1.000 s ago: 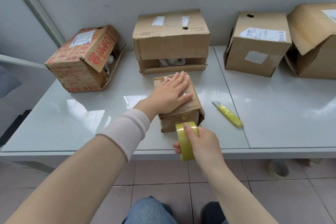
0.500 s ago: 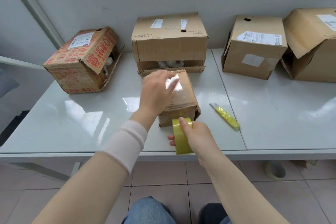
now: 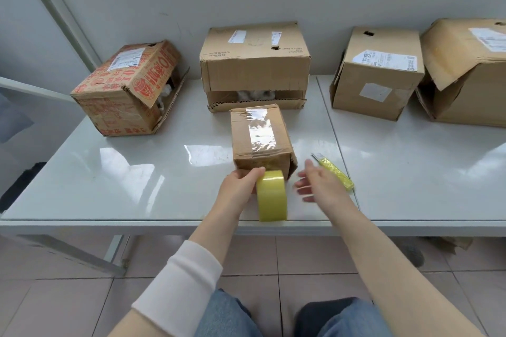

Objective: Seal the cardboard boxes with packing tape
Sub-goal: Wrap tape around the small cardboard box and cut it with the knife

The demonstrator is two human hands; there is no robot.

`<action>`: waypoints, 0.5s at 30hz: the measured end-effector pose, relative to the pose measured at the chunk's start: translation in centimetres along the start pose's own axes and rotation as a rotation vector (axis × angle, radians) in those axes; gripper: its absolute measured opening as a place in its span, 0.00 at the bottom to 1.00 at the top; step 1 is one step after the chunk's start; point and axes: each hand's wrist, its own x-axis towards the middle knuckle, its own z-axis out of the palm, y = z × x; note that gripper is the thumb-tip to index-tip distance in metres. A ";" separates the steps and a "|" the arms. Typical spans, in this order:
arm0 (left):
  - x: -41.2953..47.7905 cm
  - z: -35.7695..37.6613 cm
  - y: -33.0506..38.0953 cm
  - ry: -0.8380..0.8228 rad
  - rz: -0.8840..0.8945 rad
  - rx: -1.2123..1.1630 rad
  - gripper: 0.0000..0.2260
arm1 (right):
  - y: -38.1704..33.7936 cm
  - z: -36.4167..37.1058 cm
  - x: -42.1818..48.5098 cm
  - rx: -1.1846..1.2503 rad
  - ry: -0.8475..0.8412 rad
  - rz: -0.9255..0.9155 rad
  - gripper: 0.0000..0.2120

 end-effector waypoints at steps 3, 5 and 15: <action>0.0 0.4 -0.1 0.005 -0.023 -0.068 0.05 | 2.3 -4.0 3.4 -0.542 0.341 -0.080 0.18; 0.1 0.5 -0.1 0.017 -0.039 -0.118 0.03 | 3.3 -5.1 4.9 -0.773 0.363 -0.055 0.20; 0.2 0.5 0.3 0.001 -0.048 -0.176 0.08 | 1.1 -4.9 4.1 -0.355 0.254 -0.406 0.05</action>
